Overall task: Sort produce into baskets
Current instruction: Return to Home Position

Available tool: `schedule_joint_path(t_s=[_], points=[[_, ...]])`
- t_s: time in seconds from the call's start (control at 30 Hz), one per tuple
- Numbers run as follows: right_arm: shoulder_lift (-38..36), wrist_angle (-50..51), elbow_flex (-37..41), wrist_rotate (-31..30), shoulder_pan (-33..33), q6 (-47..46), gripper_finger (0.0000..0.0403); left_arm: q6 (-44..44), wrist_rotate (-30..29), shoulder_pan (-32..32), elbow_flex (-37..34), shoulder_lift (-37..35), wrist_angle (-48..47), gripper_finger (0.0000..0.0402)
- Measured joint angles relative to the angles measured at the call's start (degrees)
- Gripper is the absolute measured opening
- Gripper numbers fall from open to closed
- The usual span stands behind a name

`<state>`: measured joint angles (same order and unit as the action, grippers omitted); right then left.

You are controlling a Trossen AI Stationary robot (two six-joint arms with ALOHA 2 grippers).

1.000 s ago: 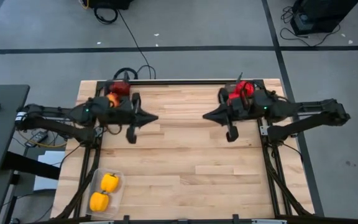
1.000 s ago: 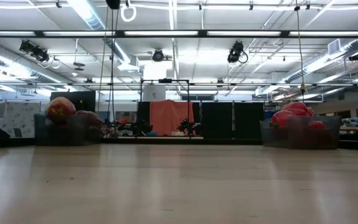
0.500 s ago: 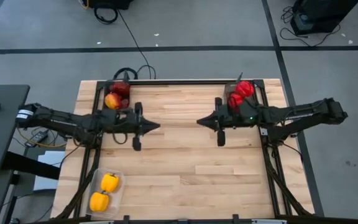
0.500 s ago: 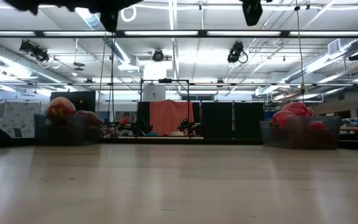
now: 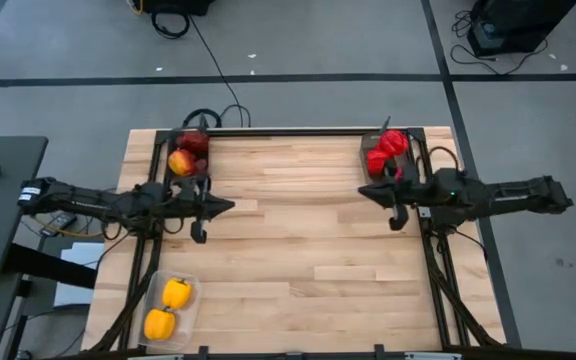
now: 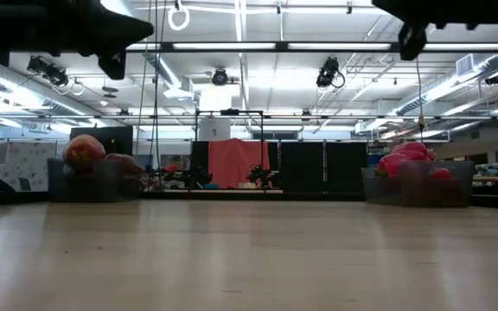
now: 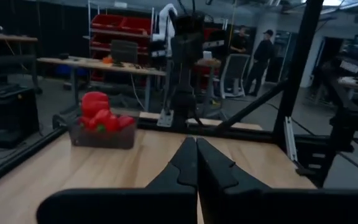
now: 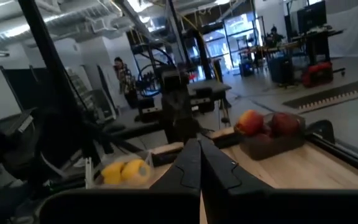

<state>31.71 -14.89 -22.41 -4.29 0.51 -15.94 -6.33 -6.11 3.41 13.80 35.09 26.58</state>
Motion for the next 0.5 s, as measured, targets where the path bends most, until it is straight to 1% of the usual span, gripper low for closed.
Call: schedule_joint_path(t_s=[0.07, 0.17, 0.37, 0.5], points=[[-3.19, 0.66, 2.1, -0.03, 0.0, -0.2, 0.0004, 0.29, 0.09, -0.23, -1.1, -1.83, 0.34, 0.0], [-6.05, 1.4, 4.41, -0.59, -0.67, 0.43, 0.0004, 1.35, 0.07, -0.44, -2.89, -5.56, -2.07, 0.0], [-8.89, 1.67, 9.44, -0.38, -1.11, -1.48, 0.0003, 1.36, 0.18, -0.47, -6.28, -12.13, -3.96, 0.0], [-10.11, 0.76, 12.36, -0.35, -1.11, -2.13, 0.0003, 1.36, 0.18, -0.47, -7.58, -15.81, -8.16, 0.0]])
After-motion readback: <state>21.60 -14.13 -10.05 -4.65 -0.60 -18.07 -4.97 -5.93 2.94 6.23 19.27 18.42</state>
